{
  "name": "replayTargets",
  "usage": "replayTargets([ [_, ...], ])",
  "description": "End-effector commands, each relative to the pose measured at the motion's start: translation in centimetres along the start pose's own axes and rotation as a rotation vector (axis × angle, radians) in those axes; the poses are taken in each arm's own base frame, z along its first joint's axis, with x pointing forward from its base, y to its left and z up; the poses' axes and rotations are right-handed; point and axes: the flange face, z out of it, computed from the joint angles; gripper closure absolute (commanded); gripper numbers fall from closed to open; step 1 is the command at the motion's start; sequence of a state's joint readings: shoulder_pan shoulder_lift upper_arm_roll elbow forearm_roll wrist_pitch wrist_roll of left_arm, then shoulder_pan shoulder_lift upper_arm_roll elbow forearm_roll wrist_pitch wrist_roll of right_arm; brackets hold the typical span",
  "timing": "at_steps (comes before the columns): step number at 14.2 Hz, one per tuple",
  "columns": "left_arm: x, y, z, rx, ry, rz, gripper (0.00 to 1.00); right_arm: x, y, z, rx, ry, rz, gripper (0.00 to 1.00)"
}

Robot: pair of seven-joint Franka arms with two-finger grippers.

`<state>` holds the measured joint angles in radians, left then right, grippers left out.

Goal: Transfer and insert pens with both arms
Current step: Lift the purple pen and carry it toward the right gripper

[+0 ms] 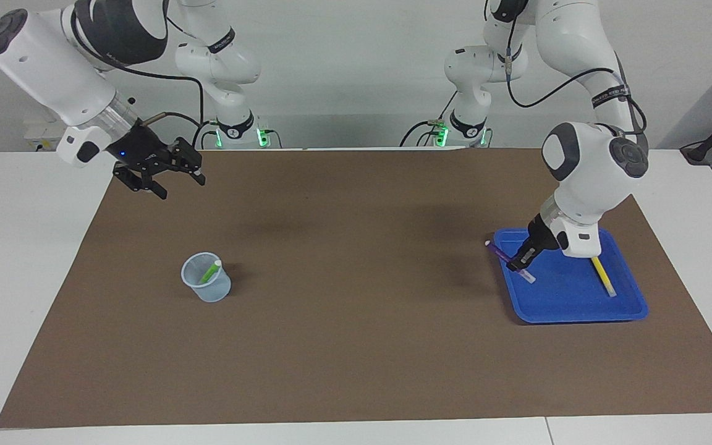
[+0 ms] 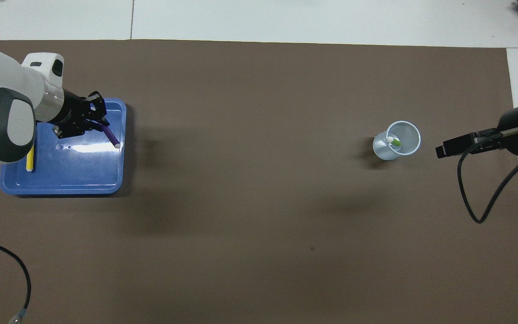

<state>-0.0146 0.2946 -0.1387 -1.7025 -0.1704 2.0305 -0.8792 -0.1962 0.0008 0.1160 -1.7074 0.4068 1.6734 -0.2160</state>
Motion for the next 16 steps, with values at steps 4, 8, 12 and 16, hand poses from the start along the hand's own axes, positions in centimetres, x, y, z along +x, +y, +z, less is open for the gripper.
replayTargets([
  [4,-4.0,3.2,-0.7,-0.088,-0.031,-0.298,1.0,0.8,-4.6,0.5,0.227,0.121,0.146,0.07],
  [8,-5.7,4.9,-1.1,-0.166,-0.06,-0.483,1.0,1.0,-9.6,4.3,0.335,0.151,0.195,0.07],
  [12,-11.4,8.0,-0.6,-0.18,-0.113,-0.616,1.0,1.4,-11.1,7.8,0.408,0.216,0.214,0.07],
  [16,-18.5,11.4,-0.6,-0.247,-0.143,-0.672,1.0,1.3,-11.3,12.7,0.42,0.223,0.143,0.06],
])
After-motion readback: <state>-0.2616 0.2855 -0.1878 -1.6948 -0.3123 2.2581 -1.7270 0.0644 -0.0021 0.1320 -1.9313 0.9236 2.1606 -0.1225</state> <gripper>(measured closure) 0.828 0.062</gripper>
